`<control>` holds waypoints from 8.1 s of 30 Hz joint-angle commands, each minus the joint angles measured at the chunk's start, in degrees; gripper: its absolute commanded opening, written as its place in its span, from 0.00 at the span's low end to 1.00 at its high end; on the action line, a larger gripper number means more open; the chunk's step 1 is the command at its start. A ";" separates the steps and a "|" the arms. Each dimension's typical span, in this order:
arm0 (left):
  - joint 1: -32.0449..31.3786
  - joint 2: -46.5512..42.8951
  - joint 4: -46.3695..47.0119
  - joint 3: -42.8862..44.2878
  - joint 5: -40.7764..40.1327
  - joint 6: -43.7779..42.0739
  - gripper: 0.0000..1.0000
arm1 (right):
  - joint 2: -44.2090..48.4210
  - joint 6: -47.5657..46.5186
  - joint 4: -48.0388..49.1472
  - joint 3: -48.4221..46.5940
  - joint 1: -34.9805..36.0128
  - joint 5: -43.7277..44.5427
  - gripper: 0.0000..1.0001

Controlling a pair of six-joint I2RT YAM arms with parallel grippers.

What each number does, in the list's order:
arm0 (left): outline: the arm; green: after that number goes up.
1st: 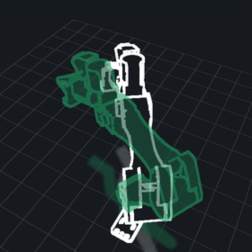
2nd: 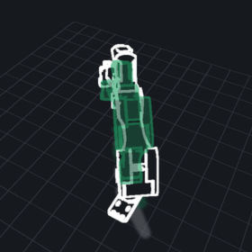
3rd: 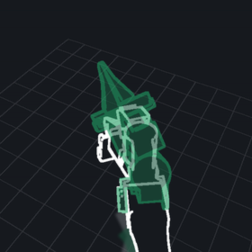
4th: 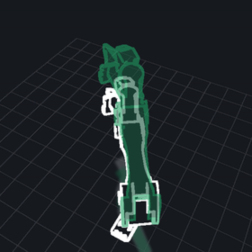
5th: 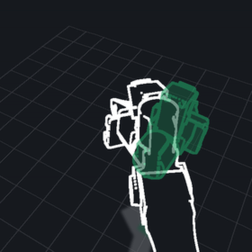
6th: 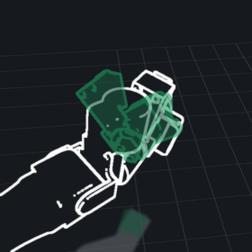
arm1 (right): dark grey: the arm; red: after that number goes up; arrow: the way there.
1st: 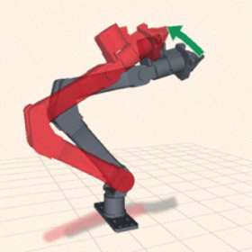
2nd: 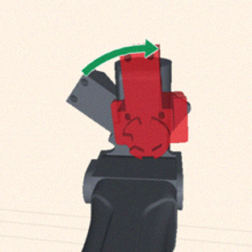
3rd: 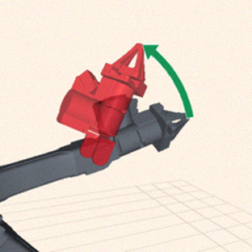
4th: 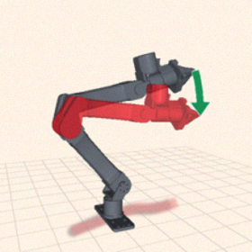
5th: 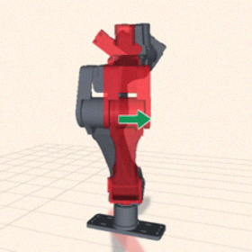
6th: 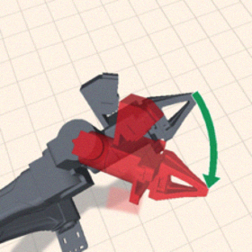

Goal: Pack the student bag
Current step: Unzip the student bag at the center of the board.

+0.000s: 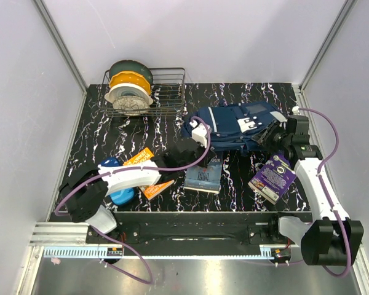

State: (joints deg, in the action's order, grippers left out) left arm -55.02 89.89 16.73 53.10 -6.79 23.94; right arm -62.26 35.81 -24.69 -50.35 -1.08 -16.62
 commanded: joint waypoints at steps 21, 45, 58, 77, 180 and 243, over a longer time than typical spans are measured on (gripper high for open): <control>-1.05 4.68 -1.97 6.66 7.84 -3.37 0.00 | 22.80 30.16 8.58 21.58 -2.09 -22.84 0.68; -6.06 0.03 -1.17 4.47 7.93 -5.92 0.00 | 4.17 31.69 29.87 23.45 12.51 -5.36 0.47; -7.03 -1.73 -0.12 4.55 10.74 -8.91 0.00 | 0.91 25.54 26.64 20.20 13.91 -3.60 0.09; -0.10 -9.55 -17.95 0.78 -8.51 -17.53 0.00 | 9.87 -2.50 -0.53 6.40 5.75 8.97 0.00; 9.94 -8.58 -1.79 -2.29 -1.22 -12.26 0.00 | 7.51 -7.08 -2.60 -15.75 13.39 -8.07 0.00; 15.47 -10.68 1.65 -0.11 2.12 -16.30 0.99 | -3.91 -9.53 -7.75 -22.77 -3.05 -29.16 0.00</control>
State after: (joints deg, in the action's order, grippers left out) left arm -40.07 89.95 18.70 51.96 -3.27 8.82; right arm -63.22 28.49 -37.34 -68.14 -4.01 -45.76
